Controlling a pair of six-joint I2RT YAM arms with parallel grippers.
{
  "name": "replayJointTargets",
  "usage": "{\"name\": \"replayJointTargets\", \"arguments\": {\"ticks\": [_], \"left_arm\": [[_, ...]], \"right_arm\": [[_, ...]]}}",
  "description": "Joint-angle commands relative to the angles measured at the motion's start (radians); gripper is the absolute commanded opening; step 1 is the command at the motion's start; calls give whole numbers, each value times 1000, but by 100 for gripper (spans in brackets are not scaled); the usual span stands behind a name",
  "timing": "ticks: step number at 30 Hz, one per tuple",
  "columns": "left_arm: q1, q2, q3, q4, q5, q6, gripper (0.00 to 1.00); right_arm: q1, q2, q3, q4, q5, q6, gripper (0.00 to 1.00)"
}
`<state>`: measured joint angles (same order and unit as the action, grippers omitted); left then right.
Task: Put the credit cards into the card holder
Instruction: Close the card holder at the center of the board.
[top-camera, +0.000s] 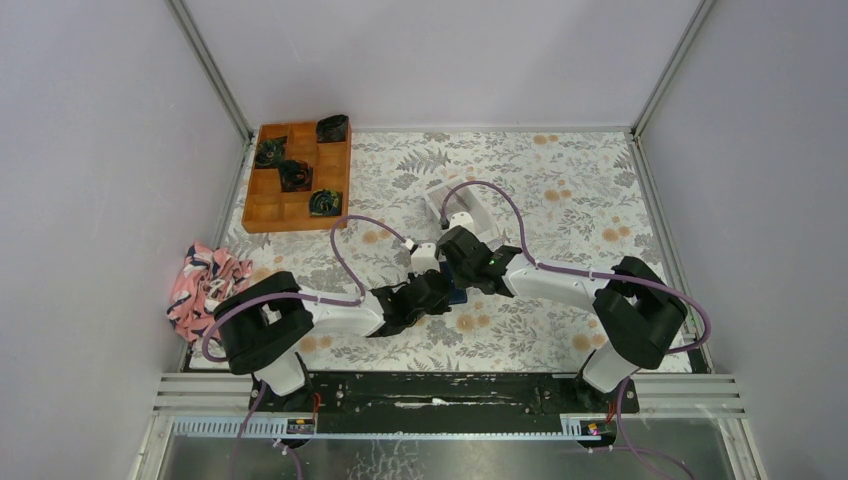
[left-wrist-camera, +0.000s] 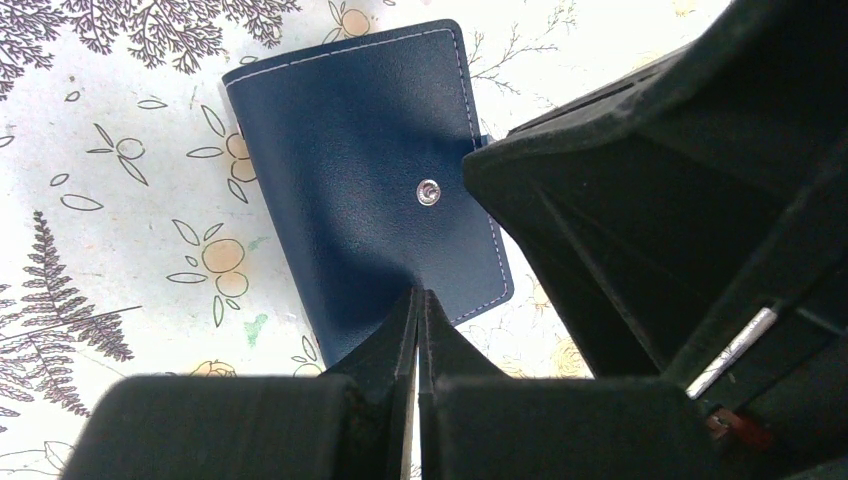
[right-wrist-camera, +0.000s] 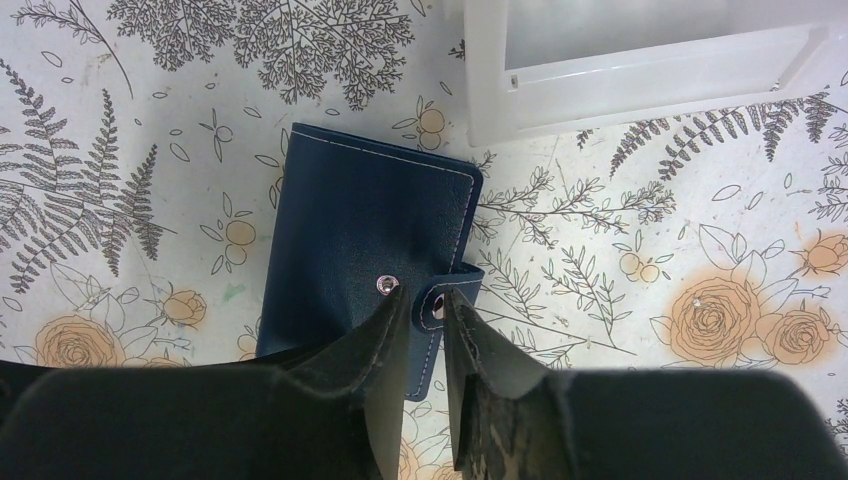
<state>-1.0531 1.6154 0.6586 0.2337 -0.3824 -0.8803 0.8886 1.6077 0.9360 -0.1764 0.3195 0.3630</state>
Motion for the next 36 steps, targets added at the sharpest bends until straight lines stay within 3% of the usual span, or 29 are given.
{"name": "replayJointTargets", "arguments": {"ticks": [1, 11, 36], "left_arm": [[-5, 14, -23, 10, -12, 1, 0], [-4, 12, -28, 15, -11, 0, 0], [-4, 28, -24, 17, -13, 4, 0]], "right_arm": [[12, 9, 42, -10, 3, -1, 27], [15, 12, 39, -18, 8, 2, 29], [43, 48, 92, -25, -4, -10, 16]]}}
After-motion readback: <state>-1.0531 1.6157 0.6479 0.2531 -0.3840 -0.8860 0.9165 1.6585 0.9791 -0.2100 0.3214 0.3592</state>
